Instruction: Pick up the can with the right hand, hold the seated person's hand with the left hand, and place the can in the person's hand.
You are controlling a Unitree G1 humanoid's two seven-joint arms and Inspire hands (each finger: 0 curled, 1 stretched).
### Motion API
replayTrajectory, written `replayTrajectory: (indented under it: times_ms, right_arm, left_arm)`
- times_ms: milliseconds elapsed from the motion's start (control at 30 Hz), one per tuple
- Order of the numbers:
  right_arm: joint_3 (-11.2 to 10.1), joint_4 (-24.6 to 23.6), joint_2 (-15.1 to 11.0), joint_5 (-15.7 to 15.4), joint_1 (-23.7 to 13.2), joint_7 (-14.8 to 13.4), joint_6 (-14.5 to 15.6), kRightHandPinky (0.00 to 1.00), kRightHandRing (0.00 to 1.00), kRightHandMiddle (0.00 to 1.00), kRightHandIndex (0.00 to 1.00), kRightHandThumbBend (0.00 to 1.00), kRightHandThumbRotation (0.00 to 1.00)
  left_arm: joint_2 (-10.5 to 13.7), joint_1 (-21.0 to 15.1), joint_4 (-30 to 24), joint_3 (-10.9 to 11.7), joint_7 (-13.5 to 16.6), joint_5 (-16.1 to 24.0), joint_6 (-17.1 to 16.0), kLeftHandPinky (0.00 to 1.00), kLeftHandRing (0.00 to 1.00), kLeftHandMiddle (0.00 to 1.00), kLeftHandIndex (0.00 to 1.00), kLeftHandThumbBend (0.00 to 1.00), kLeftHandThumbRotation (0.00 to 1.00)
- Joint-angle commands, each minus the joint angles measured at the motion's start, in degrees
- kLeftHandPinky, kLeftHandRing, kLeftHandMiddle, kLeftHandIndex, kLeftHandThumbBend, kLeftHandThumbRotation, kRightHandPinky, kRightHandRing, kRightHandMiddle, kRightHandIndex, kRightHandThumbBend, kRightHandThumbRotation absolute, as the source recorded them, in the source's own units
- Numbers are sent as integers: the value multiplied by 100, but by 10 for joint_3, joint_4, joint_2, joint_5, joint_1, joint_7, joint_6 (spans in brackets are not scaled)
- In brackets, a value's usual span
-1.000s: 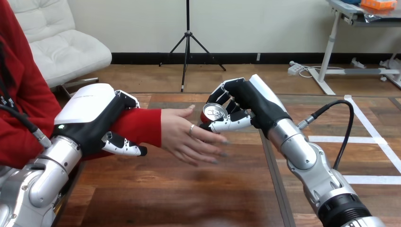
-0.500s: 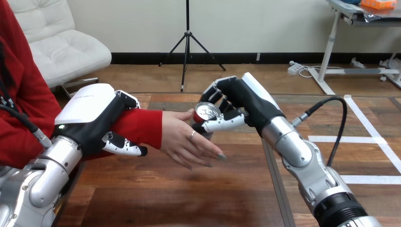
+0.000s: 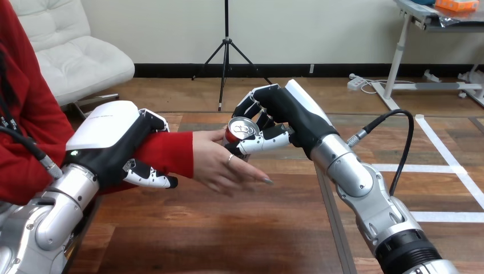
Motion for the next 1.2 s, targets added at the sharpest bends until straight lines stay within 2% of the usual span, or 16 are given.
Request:
replayTrajectory:
  times_ms: [0, 467, 967, 1167]
  right_arm:
    - [-1, -46, 14, 9, -61, 5, -6, 32, 35, 41, 45, 67, 0]
    - [2, -54, 13, 7, -57, 10, -2, 32, 35, 41, 45, 67, 0]
    - [5, -67, 12, 3, -51, 17, 25, 31, 34, 40, 45, 67, 0]
    - [5, -64, 9, 1, -46, 18, 26, 33, 36, 42, 45, 68, 0]
  left_arm:
    - [-9, -39, -40, 5, 8, -11, -14, 29, 33, 38, 39, 77, 0]
    - [-11, -36, -43, 7, 13, -11, -17, 29, 33, 38, 39, 78, 0]
    - [-12, -31, -46, 9, 15, -17, -19, 29, 34, 38, 39, 76, 0]
    - [-14, -28, -47, 10, 16, -22, -19, 29, 34, 39, 39, 75, 0]
